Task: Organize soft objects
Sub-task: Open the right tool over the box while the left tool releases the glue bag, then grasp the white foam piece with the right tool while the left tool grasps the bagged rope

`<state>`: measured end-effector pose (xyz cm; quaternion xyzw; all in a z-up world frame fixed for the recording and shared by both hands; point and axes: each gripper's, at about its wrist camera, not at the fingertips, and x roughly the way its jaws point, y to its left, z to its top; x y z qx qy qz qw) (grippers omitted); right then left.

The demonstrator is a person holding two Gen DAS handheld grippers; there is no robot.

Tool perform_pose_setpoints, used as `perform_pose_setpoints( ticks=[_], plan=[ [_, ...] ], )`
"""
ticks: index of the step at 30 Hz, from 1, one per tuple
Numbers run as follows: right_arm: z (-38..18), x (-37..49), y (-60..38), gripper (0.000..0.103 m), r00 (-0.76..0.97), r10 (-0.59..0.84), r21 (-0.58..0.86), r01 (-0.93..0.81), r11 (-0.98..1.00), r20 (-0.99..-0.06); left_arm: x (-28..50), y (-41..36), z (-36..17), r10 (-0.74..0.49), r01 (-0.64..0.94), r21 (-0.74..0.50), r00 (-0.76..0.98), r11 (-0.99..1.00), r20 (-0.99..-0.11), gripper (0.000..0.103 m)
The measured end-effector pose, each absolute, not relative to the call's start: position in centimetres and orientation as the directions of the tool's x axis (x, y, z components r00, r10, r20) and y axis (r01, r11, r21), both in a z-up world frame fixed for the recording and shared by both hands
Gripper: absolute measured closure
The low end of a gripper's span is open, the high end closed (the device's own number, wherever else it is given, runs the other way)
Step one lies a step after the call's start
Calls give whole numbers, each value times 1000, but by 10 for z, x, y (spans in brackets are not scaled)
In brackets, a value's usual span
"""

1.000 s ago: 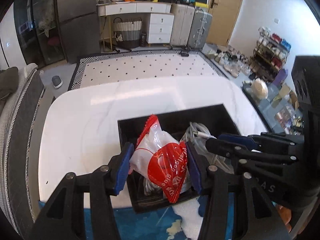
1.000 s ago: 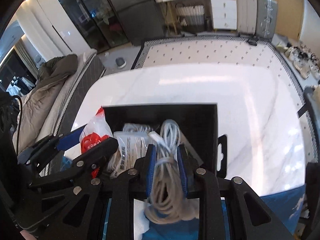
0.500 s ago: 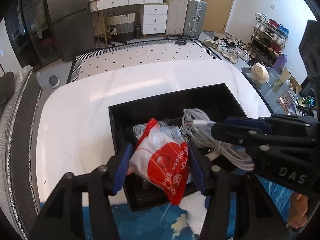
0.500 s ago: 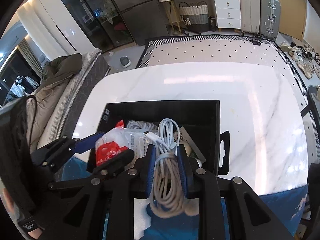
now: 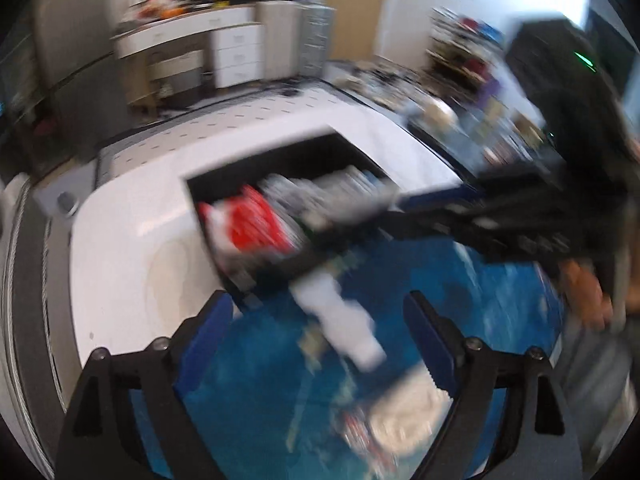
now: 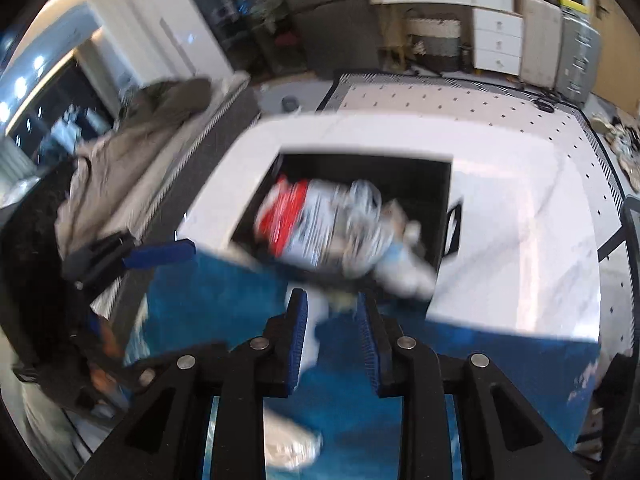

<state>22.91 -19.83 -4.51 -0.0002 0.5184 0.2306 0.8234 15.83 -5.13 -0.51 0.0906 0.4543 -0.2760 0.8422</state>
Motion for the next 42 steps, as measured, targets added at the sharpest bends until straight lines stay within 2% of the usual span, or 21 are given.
perform_pose_setpoints(
  ticks=[4, 8, 12, 14, 16, 17, 18, 21, 26, 29, 32, 34, 35, 37, 39, 40, 42],
  plan=[
    [-79, 204, -190, 76, 275, 333, 211, -392, 896, -902, 118, -75, -36, -348, 663, -18, 369, 748, -862, 13],
    [-99, 204, -183, 76, 238, 316, 208, -388, 898, -918, 93, -98, -75, -322, 739, -14, 275, 673, -906, 13],
    [-105, 209, -177, 76, 251, 296, 188, -381, 905, -922, 88, -110, -83, -342, 766, -38, 242, 642, -908, 12],
    [-107, 208, -174, 74, 252, 291, 180, -386, 905, -923, 91, -111, -85, -351, 762, -65, 219, 644, -910, 15],
    [-107, 209, -169, 70, 255, 294, 184, -383, 905, -921, 91, -111, -86, -368, 765, -98, 189, 637, -910, 32],
    [-107, 209, -167, 66, 254, 298, 186, -385, 904, -920, 91, -110, -83, -376, 763, -107, 187, 637, -908, 57],
    [-107, 211, -166, 62, 255, 301, 188, -387, 903, -919, 91, -108, -80, -386, 762, -122, 177, 636, -906, 67],
    [-108, 213, -158, 52, 257, 315, 202, -386, 900, -914, 97, -95, -76, -353, 730, -111, 187, 674, -917, 68],
    [-118, 222, -137, 51, 260, 306, 193, -383, 904, -916, 122, -41, -71, -290, 579, -96, 253, 810, -923, 67],
    [-129, 231, -126, 41, 254, 297, 188, -379, 906, -920, 134, -15, -68, -252, 482, -79, 305, 873, -919, 65],
    [-131, 239, -121, 40, 243, 343, 237, -377, 895, -907, 135, -14, -67, -254, 485, -81, 302, 871, -919, 63],
    [-129, 242, -121, 40, 258, 351, 248, -359, 900, -900, 136, -16, -63, -234, 492, -58, 304, 868, -924, 52],
    [-128, 242, -121, 40, 267, 343, 242, -347, 906, -900, 135, -14, -65, -227, 502, -49, 300, 864, -927, 39],
    [-129, 246, -118, 39, 268, 343, 253, -320, 913, -900, 129, -27, -68, -214, 508, -38, 293, 860, -932, 36],
    [-132, 249, -114, 35, 278, 323, 240, -294, 925, -905, 127, -36, -69, -204, 495, -28, 305, 868, -930, 27],
    [-135, 249, -110, 35, 281, 307, 220, -301, 928, -909, 125, -43, -73, -197, 497, -18, 310, 868, -930, 26],
    [-139, 245, -103, 41, 284, 259, 151, -349, 925, -923, 122, -48, -78, -192, 503, -14, 303, 864, -934, 26]
  ],
)
